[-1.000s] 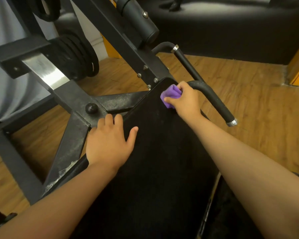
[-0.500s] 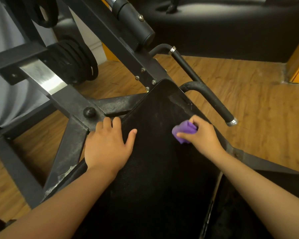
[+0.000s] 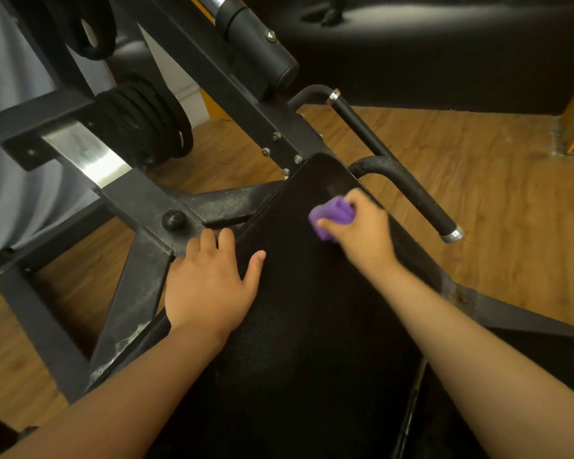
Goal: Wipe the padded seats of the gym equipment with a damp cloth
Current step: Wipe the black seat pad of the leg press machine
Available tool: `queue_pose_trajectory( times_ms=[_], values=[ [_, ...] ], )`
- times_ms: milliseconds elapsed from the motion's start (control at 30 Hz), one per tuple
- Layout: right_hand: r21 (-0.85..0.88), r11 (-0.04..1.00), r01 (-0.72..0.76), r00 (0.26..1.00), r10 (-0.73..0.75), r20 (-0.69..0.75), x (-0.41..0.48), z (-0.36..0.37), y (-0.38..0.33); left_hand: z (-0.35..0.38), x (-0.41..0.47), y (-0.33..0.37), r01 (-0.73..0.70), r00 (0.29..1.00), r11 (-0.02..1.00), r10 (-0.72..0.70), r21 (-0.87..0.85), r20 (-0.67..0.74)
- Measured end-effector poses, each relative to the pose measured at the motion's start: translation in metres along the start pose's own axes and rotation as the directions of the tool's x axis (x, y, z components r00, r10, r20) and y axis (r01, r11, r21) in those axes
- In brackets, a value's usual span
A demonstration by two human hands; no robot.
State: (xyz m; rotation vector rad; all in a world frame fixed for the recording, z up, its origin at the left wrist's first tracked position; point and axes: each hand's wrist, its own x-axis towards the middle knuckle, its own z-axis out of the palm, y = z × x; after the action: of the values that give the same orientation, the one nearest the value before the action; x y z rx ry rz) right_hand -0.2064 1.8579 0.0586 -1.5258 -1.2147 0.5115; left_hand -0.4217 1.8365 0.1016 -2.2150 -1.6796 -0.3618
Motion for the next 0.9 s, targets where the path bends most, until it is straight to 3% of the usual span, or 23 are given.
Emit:
queue_pose_trajectory(
  times_ms=[67, 133, 333, 400, 500, 600, 900],
  values=[
    [-0.044, 0.993, -0.108, 0.988, 0.103, -0.118, 0.017, -0.009, 0.006, 0.000, 0.000, 0.000, -0.004, 1.000, 1.000, 0.004, 0.005, -0.002],
    [-0.035, 0.991, -0.128, 0.984, 0.122, -0.133, 0.016, -0.006, 0.004, 0.000, 0.001, 0.001, -0.008, 1.000, 1.000, 0.008, 0.007, -0.002],
    [0.093, 0.995, 0.045, 0.981, -0.061, 0.183, -0.049, 0.010, -0.018, -0.001, 0.000, 0.002, 0.005, 1.000, 1.000, -0.005, 0.015, 0.006],
    [0.035, 0.999, 0.016, 0.993, -0.020, 0.115, -0.033, -0.001, -0.004, 0.000, 0.000, 0.001, 0.003, 1.000, 1.000, -0.003, 0.022, 0.008],
    [-0.113, 0.979, -0.171, 0.984, 0.164, -0.075, 0.004, -0.027, 0.019, 0.000, 0.000, 0.002, 0.001, 1.000, 1.000, -0.001, 0.025, 0.010],
    [-0.101, 0.949, -0.300, 0.947, 0.283, -0.152, 0.025, -0.049, 0.024, -0.001, 0.000, 0.002, 0.006, 1.000, 1.000, -0.006, 0.026, 0.004],
    [-0.060, 0.953, -0.295, 0.951, 0.287, -0.117, 0.025, -0.074, 0.042, -0.001, 0.001, 0.003, 0.004, 1.000, 1.000, -0.004, 0.025, 0.008]
  ],
)
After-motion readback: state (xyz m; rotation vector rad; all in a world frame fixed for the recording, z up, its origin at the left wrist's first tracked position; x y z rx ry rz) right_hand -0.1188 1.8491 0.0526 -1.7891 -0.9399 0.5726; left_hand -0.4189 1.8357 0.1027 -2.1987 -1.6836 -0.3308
